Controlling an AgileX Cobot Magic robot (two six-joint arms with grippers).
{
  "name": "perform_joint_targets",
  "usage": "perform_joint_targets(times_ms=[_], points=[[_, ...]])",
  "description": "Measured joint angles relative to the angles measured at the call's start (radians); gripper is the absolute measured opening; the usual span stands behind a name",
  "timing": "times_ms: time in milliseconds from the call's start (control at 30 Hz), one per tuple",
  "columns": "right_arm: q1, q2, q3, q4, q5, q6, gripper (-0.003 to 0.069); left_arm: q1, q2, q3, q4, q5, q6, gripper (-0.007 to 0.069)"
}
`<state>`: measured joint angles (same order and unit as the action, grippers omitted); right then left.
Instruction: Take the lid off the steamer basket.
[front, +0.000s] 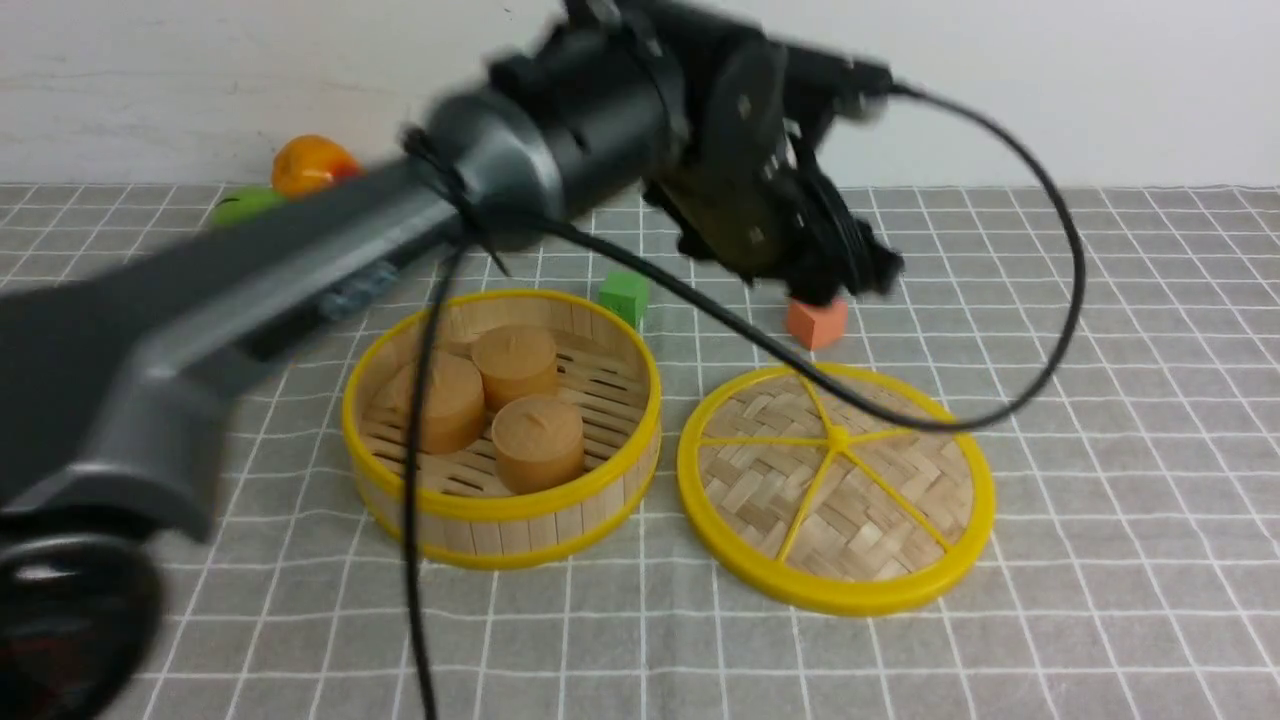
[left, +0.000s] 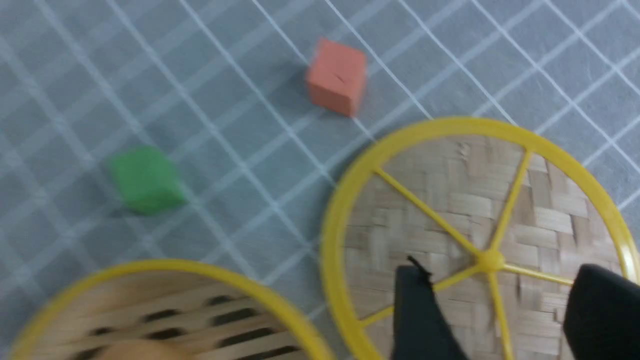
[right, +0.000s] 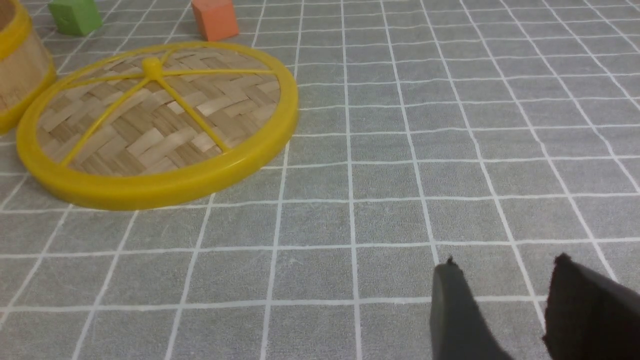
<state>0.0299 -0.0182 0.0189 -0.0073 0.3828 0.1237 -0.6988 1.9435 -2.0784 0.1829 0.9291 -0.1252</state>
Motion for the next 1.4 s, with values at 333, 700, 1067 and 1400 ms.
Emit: perform_joint_targets(times_ms=[333,700,1067,1400], points=[[0.0,0.0,0.0,0.0,0.0,0.0,0.0241,0.072,-0.781,0.189,0.254,0.05,-0.169,-0.0013],[0.0,0.0,0.0,0.0,0.0,0.0,0.0241,0.089,-1.611,1.229,0.29,-0.132,-0.687,-0.0013],[0.0,0.0,0.0,0.0,0.0,0.0,0.0241,0.09,-1.958,1.66,0.223,-0.194,-0.806,-0.0013],[0.0,0.0,0.0,0.001,0.001,0.0,0.0241,0.09,-1.958,1.682,0.178,-0.141,-0.794,-0.0013]])
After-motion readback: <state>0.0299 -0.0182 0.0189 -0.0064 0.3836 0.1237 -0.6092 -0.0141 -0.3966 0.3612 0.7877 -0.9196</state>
